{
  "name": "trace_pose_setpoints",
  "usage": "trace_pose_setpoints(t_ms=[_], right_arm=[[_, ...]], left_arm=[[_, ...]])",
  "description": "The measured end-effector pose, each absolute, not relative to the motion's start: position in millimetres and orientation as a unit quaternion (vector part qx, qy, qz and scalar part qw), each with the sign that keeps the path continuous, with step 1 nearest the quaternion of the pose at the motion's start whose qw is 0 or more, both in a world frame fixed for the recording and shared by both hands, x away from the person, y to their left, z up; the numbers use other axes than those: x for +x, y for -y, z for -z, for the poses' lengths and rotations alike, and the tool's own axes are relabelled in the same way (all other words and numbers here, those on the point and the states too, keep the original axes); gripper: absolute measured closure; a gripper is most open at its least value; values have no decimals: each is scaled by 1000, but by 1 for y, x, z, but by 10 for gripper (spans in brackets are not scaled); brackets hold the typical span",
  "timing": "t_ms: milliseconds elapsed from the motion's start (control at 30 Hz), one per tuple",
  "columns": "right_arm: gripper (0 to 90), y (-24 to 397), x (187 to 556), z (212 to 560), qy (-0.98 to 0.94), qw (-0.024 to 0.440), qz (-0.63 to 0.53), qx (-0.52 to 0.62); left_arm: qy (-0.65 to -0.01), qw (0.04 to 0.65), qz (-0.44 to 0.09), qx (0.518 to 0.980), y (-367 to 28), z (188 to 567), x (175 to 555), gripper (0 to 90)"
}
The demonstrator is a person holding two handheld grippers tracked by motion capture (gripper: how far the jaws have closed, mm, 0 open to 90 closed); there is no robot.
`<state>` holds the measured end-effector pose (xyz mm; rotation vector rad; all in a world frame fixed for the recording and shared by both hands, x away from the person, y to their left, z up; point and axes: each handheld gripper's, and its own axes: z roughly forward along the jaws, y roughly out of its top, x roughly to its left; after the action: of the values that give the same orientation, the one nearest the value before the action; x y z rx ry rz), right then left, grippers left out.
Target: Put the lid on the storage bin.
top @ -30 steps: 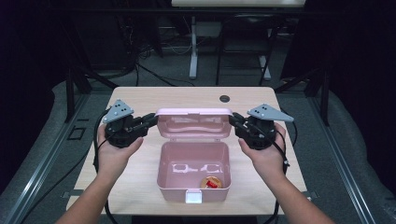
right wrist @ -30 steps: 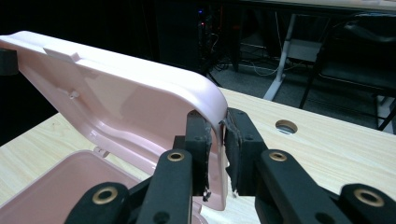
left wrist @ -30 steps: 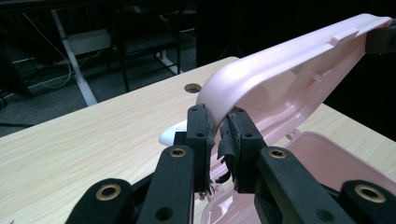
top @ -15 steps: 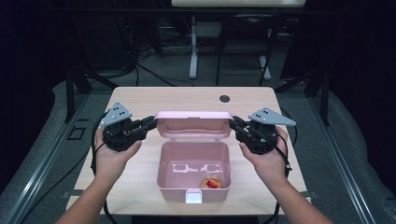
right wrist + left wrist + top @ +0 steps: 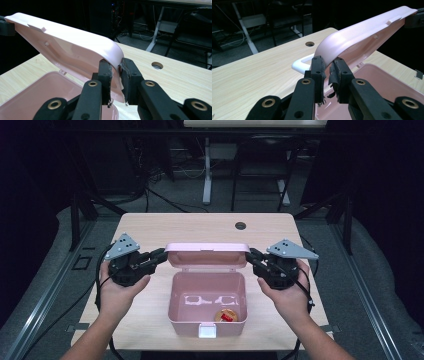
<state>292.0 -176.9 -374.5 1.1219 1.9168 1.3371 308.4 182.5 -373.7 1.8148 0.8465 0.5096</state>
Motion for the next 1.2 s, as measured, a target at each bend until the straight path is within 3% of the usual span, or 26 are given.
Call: trace_pose_setpoints(t_ms=[1200], right_arm=[[756,180,267,386,-725,255,-498,402]], left_arm=[[-335,504,-208,769,-187,384,280,778]])
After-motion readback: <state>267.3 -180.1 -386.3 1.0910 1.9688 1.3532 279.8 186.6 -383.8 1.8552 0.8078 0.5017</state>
